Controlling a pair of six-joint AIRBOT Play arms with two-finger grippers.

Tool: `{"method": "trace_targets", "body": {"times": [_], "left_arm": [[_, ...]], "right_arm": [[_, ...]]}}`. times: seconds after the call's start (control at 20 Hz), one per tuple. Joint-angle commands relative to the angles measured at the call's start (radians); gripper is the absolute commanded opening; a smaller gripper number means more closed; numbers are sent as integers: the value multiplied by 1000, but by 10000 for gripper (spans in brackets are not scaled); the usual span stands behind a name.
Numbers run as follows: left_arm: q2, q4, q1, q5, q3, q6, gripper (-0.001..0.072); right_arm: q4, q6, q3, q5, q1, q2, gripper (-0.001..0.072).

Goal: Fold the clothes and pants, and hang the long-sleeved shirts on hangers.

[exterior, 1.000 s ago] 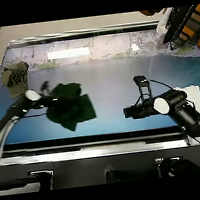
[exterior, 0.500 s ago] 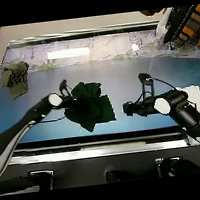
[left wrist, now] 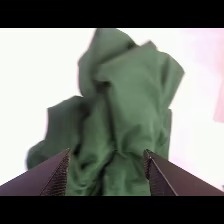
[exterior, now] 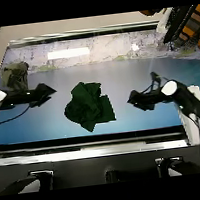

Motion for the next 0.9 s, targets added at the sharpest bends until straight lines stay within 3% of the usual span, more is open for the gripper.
{"method": "trace_targets", "body": {"times": [0.0, 0.2, 0.55, 0.6, 0.7, 0.85], "left_arm": [[22, 0, 89, -60, 0, 34, 522], [20, 13, 89, -58, 0, 34, 522], [20, 112, 89, -60, 0, 34, 520], [20, 126, 89, -60, 0, 34, 519], [16, 140, 89, -74, -1, 35, 519], [-27, 155, 90, -56, -80, 143, 513]], "right_arm": [[200, -241, -1, -26, 61, -171, 435], [201, -244, -1, -79, 158, -284, 434], [247, -244, -1, -155, 231, -311, 424], [248, -244, -1, -157, 234, -310, 345], [247, -245, 0, -158, 232, -309, 56], [247, -245, 0, -158, 232, -286, 27]]}}
